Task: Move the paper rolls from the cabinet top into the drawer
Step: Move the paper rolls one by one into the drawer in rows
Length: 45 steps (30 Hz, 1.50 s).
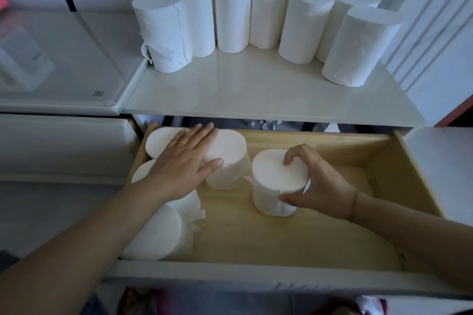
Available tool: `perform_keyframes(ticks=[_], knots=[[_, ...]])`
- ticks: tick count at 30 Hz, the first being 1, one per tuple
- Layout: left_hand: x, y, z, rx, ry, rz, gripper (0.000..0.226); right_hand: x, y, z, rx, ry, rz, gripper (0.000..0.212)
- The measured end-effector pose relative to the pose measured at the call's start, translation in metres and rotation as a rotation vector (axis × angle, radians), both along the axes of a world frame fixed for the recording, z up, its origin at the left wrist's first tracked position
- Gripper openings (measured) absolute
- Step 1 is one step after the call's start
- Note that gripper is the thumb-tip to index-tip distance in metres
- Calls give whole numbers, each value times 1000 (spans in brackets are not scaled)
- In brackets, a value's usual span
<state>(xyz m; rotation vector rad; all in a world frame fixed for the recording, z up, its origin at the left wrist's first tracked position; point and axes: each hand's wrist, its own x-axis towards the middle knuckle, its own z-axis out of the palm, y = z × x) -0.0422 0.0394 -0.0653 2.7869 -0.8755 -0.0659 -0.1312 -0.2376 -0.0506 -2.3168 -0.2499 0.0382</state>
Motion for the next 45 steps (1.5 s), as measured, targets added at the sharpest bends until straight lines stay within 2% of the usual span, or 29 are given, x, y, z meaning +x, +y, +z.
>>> perform_keyframes(ticks=[4, 7, 8, 11, 14, 16, 20, 25, 31, 33, 35, 37, 41, 43, 45], knots=[[0, 0, 1, 14, 10, -3, 73, -1, 0, -18, -26, 37, 5, 69], [1, 0, 0, 12, 10, -8, 72, 0, -6, -19, 7, 181, 10, 107], [1, 0, 0, 9, 10, -9, 71, 1, -8, -19, 11, 245, -25, 111], [1, 1, -1, 2, 14, -8, 71, 2, -10, -18, 81, 502, -132, 87], [1, 1, -1, 5, 15, -12, 70, 1, -2, -15, 427, 743, -176, 69], [1, 1, -1, -3, 19, -14, 69, 0, 8, -17, 545, 799, -164, 59], [1, 1, 0, -14, 28, -15, 70, 2, 39, -22, 602, 838, -140, 38], [2, 0, -1, -13, 31, -7, 70, 6, 75, -22, 657, 874, -169, 52], [3, 0, 0, 14, 11, -11, 72, 9, 92, -22, 629, 834, -183, 54], [2, -1, 2, 8, 21, -11, 72, 9, 89, -17, 547, 862, -165, 61], [2, -2, 4, -33, 53, -14, 73, 13, 80, -9, 313, 750, -151, 70], [2, -5, 7, -88, 86, -16, 73, 24, 59, 4, 145, 457, -199, 71], [0, -14, 8, -110, 77, -50, 70, 63, -12, 46, 188, -168, -541, 51], [-2, -18, 7, -100, 79, -73, 69, 84, -51, 62, 196, -378, -688, 57], [-2, -21, 5, -86, 64, -94, 67, 102, -83, 72, 162, -475, -772, 69]])
